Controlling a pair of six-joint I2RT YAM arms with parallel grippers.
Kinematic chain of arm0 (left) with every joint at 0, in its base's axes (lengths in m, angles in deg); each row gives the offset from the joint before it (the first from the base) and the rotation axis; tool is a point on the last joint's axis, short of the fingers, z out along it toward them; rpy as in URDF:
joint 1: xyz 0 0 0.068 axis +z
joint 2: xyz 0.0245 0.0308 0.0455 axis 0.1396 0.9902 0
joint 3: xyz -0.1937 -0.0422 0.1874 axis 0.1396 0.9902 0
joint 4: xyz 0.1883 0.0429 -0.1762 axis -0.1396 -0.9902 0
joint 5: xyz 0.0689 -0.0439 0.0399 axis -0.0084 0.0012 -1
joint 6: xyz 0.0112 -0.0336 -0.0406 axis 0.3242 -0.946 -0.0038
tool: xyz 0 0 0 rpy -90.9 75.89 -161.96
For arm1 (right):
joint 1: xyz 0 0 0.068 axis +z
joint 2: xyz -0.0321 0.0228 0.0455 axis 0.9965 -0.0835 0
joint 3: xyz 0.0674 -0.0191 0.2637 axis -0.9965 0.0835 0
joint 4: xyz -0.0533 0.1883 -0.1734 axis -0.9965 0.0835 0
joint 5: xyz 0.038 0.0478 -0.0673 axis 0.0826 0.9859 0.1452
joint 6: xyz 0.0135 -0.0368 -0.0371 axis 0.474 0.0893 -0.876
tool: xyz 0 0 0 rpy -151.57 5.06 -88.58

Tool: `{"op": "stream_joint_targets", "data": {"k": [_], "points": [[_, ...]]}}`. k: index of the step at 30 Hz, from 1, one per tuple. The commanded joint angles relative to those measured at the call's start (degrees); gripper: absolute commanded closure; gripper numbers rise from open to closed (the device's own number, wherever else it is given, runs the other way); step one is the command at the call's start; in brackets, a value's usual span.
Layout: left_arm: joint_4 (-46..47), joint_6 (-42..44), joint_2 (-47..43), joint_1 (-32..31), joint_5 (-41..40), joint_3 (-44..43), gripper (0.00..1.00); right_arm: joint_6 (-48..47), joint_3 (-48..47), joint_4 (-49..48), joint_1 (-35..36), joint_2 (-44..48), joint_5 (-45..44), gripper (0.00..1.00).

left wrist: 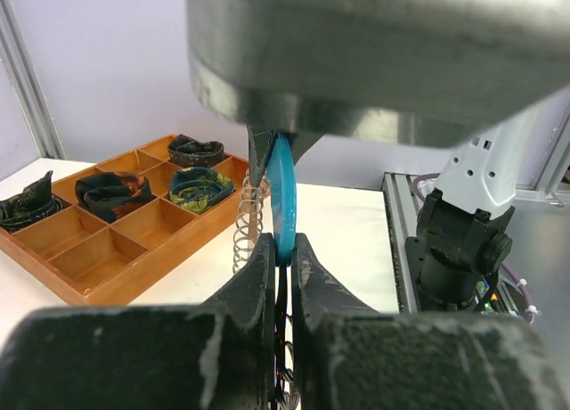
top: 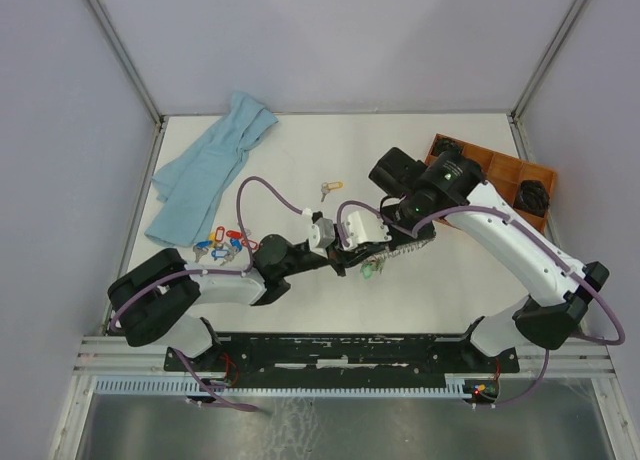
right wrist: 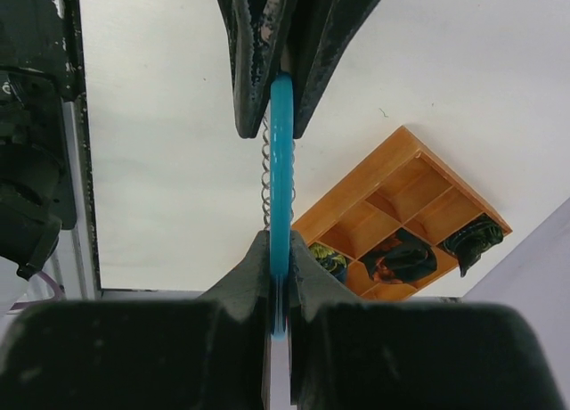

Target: Remove the keys from the keyring

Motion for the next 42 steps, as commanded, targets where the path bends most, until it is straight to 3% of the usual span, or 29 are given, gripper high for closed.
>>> {"op": "stream_joint_targets", "data": {"k": [1, 12, 19, 27, 35, 37, 39, 42], "points": [[6.94, -1.93, -1.31, 0.05, -1.45, 0.54, 0.97, -0.75, -1.71, 6.48, -2.97, 3.6, 7.44, 0.89], [14.74, -7.36, -4.29, 0.55, -3.27, 4.84, 0.97, -2.88, 5.8, -2.09, -16.28, 8.39, 31.96, 0.58], [17.28, -9.82, -5.82, 0.89, -2.87, 6.28, 0.97, -0.82, 9.61, -7.4, -19.87, 8.96, 47.75, 0.53], [20.14, -13.35, -6.58, 1.37, -3.81, 6.71, 0.97, 1.97, 11.95, -10.69, -24.85, 10.95, 59.45, 0.61], [20.33, -16.2, -5.93, 1.73, -4.99, 5.18, 0.97, 7.53, 18.31, -19.18, -25.0, 14.06, 60.7, 0.7], [20.31, -16.78, -5.66, 1.72, -4.96, 4.76, 0.97, 8.17, 18.93, -20.36, -25.01, 14.36, 60.54, 0.8], [20.34, -17.3, -5.53, 1.71, -5.0, 4.43, 0.97, 8.59, 19.0, -21.12, -25.04, 14.37, 60.0, 0.98], [20.43, -17.99, -6.1, 2.08, -4.73, 4.59, 0.97, 8.75, 17.75, -20.73, -25.26, 13.82, 58.23, 1.0]]}}
